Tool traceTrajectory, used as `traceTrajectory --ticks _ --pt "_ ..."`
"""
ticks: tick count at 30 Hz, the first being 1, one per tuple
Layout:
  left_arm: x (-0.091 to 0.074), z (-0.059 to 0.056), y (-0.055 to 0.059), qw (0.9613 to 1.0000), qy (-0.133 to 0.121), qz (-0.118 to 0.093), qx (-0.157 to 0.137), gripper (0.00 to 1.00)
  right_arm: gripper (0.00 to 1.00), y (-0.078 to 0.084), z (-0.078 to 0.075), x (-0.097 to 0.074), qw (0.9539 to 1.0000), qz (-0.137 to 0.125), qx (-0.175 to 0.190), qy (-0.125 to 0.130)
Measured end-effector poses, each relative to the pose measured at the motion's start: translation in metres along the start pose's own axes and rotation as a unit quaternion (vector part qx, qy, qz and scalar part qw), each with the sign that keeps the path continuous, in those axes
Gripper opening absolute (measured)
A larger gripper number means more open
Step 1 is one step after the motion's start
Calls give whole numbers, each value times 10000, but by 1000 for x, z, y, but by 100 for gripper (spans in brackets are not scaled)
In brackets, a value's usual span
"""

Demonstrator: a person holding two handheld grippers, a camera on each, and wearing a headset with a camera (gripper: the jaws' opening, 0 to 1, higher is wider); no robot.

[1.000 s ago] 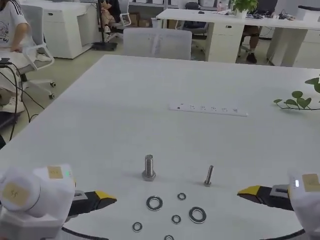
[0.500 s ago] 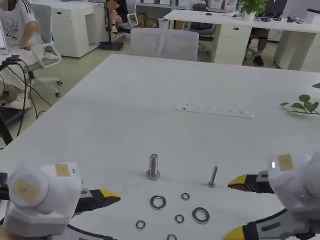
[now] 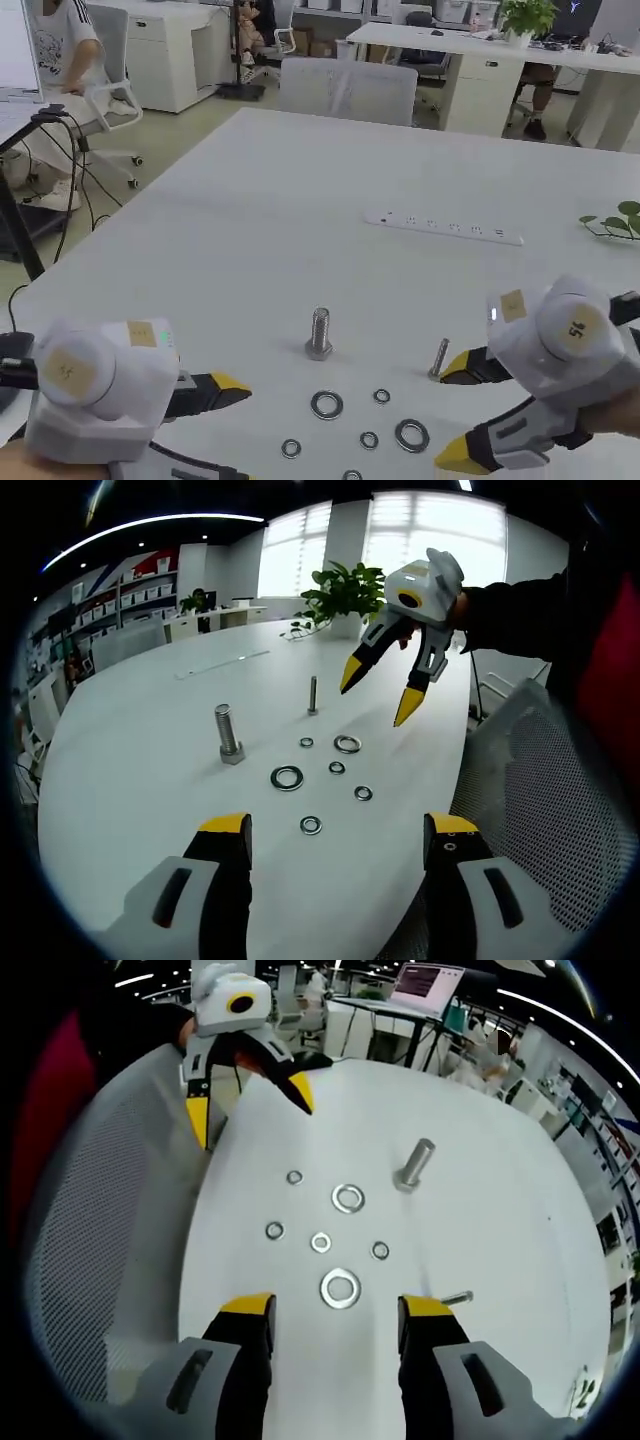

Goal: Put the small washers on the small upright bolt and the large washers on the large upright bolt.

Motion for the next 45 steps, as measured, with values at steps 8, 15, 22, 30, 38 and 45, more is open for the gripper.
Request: traceTrajectory --ticks 8,15,22,30,38,45 --pt "1 0 0 10000 1 3 -12 68 46 -5 -5 13 9991 339 -137 -231" --pt "1 -1 0 10000 29 36 3 68 41 -8 -7 24 9970 598 -204 -443" --pt "1 -1 0 10000 34 51 2 68 36 -12 -11 33 9934 904 -337 -613" --pt "1 -1 -1 10000 26 43 2 67 34 -12 -12 42 9905 1093 -445 -711" --pt "2 -2 -1 10000 50 63 8 67 32 -8 -14 48 9891 1211 -416 -732" --pt "3 -2 -1 10000 27 42 0 66 32 -8 -15 53 9878 1284 -422 -774"
Point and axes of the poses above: the centre of the closed fingertips' face, and the gripper's own axes: x roughly forward along the fingers, z roughly to its left, y roughly out of its underside, the point moved 10 cm from there along -x, roughly backward along the fingers, and after that the axes turned 4 degrees about -z, right-handed, at the moved point
